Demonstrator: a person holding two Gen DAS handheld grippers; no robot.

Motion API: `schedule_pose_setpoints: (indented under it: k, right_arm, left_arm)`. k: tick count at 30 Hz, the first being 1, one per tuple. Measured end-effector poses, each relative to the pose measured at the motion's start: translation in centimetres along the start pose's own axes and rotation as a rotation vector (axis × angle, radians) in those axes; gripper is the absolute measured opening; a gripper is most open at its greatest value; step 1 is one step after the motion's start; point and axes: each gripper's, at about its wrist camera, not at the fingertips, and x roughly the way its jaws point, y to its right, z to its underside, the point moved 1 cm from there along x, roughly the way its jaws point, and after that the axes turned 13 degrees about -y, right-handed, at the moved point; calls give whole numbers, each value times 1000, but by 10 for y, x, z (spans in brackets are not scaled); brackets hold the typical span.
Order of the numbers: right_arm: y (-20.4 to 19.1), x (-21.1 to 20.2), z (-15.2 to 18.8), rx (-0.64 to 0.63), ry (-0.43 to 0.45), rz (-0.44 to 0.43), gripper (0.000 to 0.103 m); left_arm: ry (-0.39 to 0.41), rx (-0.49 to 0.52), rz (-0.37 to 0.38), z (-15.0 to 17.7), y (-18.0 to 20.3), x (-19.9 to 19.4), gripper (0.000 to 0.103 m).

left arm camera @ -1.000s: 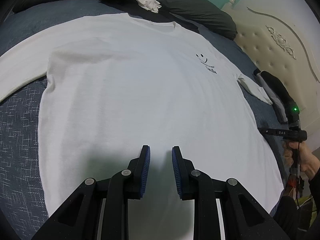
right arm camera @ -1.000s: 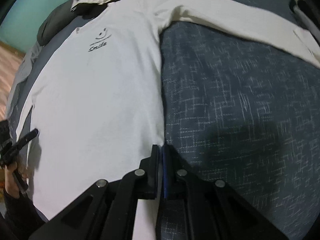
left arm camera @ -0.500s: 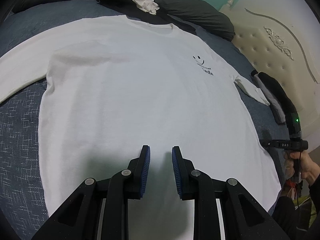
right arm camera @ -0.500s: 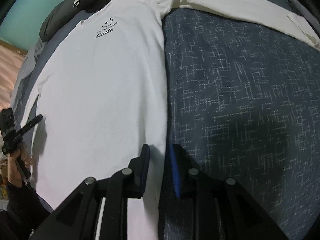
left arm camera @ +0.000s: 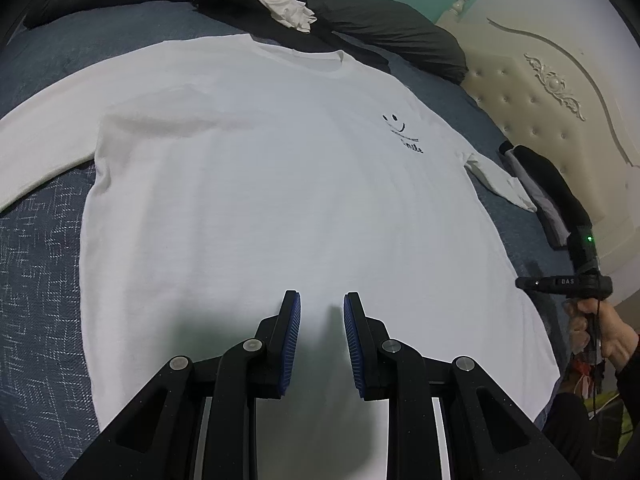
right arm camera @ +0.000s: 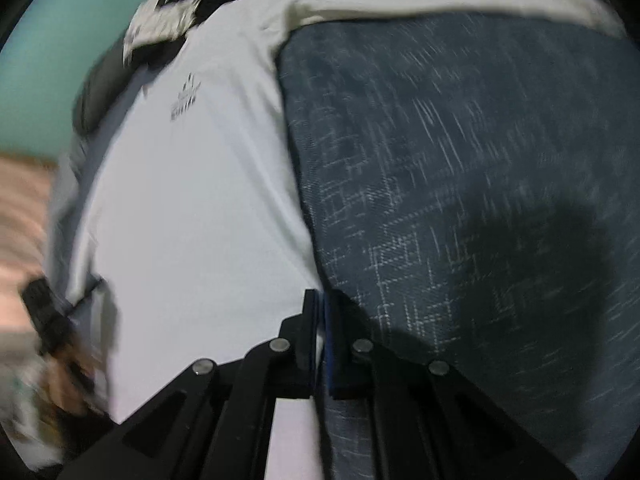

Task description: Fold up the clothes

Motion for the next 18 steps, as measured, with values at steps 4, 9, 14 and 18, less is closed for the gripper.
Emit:
schedule_pose_setpoints:
  k: [4,9,14,18]
  right_arm:
    - [-2,-2,0,5,-6,-23,6]
    - [-17,0,31,-28,-32,7,8]
    - [-24,2,51,-39,-55,19,9]
    - [-34,6,57,-76,-74,71,10]
  left_arm:
    - [1,-3,-1,0,-1,0,24]
    - [-2,6,4,2,2,1,24]
    - [-1,7,5,3,4,1,24]
    - [2,8,6,3,4,0,24]
